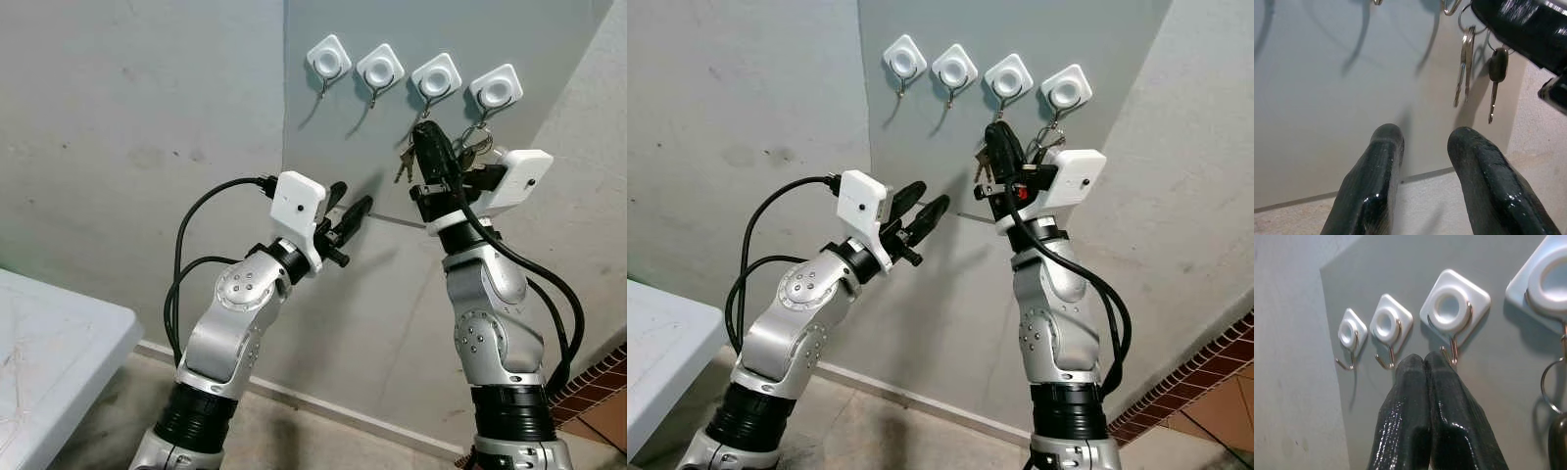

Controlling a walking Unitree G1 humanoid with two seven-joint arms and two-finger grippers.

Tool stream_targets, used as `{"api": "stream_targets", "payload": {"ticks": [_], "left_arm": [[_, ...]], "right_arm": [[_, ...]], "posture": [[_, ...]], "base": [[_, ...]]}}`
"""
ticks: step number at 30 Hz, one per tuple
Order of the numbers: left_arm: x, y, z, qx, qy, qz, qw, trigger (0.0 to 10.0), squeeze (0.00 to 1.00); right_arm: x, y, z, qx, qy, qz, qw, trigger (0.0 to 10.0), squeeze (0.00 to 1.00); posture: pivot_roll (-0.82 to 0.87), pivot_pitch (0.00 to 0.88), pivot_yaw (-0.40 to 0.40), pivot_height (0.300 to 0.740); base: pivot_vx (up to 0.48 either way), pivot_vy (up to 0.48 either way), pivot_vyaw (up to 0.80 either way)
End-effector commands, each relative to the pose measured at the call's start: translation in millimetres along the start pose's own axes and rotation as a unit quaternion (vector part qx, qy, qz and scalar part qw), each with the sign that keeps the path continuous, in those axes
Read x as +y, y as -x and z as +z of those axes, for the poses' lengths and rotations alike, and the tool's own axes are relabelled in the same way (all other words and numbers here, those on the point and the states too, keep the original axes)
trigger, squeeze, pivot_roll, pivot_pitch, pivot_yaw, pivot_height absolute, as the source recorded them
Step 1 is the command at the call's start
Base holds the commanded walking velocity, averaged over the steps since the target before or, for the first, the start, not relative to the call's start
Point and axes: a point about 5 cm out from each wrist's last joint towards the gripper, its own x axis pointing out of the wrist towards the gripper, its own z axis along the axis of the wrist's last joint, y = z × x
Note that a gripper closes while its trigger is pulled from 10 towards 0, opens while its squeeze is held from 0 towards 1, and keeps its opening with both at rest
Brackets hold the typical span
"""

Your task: Hang keys on a hook

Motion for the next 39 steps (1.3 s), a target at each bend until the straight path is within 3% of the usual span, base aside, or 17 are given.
{"api": "stream_targets", "payload": {"ticks": [1,15,39], "left_arm": [[-3.9,0.2,5.6,-0.012,-0.010,-0.011,1.000,10.0,0.00],[-4.5,0.3,5.1,-0.010,-0.008,-0.011,1.000,10.0,0.00],[-6.1,2.3,5.3,-0.009,-0.002,-0.007,1.000,10.0,0.00]], "right_arm": [[-0.4,-0.6,12.3,-0.029,-0.001,0.002,1.000,10.0,0.00],[-2.1,-8.3,20.7,-0.048,-0.005,0.000,0.999,10.0,0.00],[-6.5,-23.5,14.8,-0.042,-0.010,-0.008,0.999,10.0,0.00]], "posture": [[0.10,0.000,-0.042,0.736],[0.10,0.000,-0.042,0.736],[0.11,0.002,-0.051,0.736]], "base": [[0.000,0.000,0.00],[0.000,0.000,0.00],[0.000,0.000,0.00]]}}
